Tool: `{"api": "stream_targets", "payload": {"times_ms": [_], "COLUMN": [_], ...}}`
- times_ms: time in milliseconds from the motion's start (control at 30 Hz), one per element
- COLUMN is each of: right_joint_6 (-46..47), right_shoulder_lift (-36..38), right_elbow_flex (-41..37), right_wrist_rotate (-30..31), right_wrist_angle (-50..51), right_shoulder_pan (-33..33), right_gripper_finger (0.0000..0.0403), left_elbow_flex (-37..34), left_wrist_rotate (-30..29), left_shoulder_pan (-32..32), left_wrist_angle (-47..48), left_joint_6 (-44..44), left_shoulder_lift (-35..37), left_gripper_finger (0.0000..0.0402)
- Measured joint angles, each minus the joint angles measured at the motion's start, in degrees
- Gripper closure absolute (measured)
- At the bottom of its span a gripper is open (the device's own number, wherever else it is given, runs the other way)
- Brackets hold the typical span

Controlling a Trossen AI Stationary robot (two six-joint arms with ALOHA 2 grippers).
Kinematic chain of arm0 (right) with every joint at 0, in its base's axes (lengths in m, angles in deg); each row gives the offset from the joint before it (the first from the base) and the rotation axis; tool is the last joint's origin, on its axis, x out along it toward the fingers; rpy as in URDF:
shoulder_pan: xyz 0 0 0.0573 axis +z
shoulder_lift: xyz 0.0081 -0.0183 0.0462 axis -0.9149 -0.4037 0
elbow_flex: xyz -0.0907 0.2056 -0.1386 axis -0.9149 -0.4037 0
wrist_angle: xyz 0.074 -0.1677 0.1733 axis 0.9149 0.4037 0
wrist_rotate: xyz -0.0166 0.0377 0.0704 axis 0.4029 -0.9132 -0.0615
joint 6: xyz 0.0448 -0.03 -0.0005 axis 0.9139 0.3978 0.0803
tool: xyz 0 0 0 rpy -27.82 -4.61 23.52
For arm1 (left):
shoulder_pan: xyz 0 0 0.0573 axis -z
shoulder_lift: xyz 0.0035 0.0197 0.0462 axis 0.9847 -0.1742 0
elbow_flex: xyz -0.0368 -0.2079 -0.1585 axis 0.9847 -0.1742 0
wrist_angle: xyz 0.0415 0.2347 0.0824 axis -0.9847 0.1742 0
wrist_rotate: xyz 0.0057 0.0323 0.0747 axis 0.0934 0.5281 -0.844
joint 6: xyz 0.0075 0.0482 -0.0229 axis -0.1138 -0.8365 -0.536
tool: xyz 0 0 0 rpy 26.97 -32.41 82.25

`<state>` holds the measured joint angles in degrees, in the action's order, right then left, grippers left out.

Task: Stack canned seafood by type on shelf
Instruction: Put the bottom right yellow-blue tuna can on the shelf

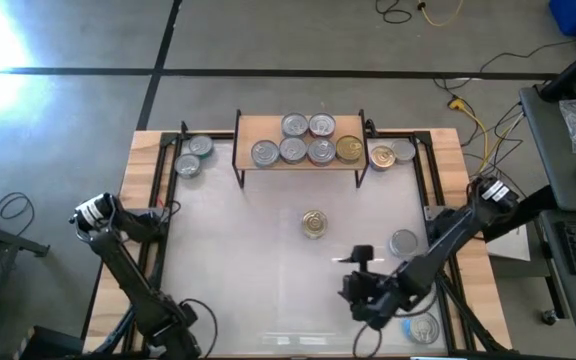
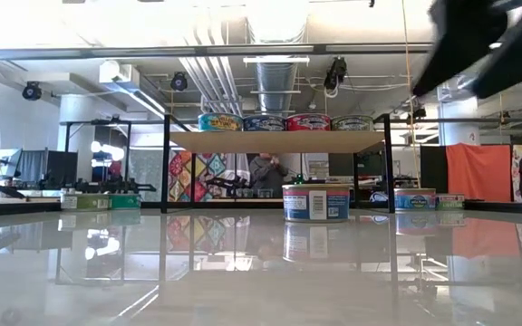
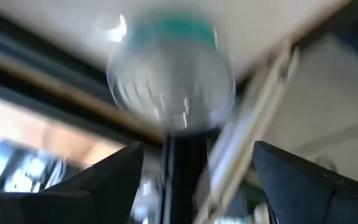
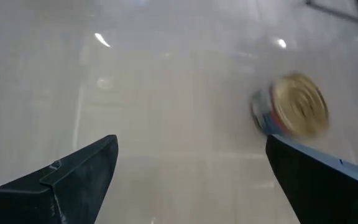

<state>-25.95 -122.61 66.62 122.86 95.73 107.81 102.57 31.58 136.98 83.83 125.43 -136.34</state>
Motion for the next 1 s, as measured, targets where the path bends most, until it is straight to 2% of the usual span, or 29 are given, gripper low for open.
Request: {"api": "stream_targets", "payload": {"times_ms": [100,167,300,400,500,667,833,1000], "right_joint_6": [10.79,16.64,26.11,32.6,33.92,17.59,0.91,-6.04], "right_shoulder_lift": [0.09,0.4,1.75,4.63,9.35,17.91,22.86,23.67], "right_elbow_flex": [2.04,3.46,5.51,3.77,-1.35,-10.47,-15.38,-16.44], "right_wrist_rotate": [0.18,0.15,0.12,-0.44,-0.07,-0.3,-3.4,-10.97], "right_wrist_angle": [11.63,19.61,36.87,48.72,50.67,41.34,28.08,17.02], "right_shoulder_pan": [1.26,1.71,1.72,-1.05,-7.15,-20.5,-30.44,-34.82], "right_gripper_finger": [0.0003,0.0003,0.0003,0.0003,0.0003,0.0005,0.0032,0.0074], "left_elbow_flex": [0.9,1.98,4.03,4.72,4.11,0.59,-6.46,-14.49], "left_wrist_rotate": [-12.97,-23.92,-46.57,-56.1,-61.52,-67.93,-68.08,-65.44], "left_shoulder_pan": [-0.45,-1.38,-4.45,-7.86,-11.73,-16.35,-18.13,-20.8], "left_wrist_angle": [0.57,2.66,14.81,23.75,30.06,33.33,33.26,31.35], "left_joint_6": [-1.6,-3.9,-4.64,-5.06,-6.3,-7.74,-7.73,-7.82], "left_shoulder_lift": [0.07,0.14,0.17,0.26,0.28,0.35,0.52,4.76], "left_gripper_finger": [0.0119,0.0122,0.0132,0.0143,0.0154,0.017,0.018,0.0201]}}
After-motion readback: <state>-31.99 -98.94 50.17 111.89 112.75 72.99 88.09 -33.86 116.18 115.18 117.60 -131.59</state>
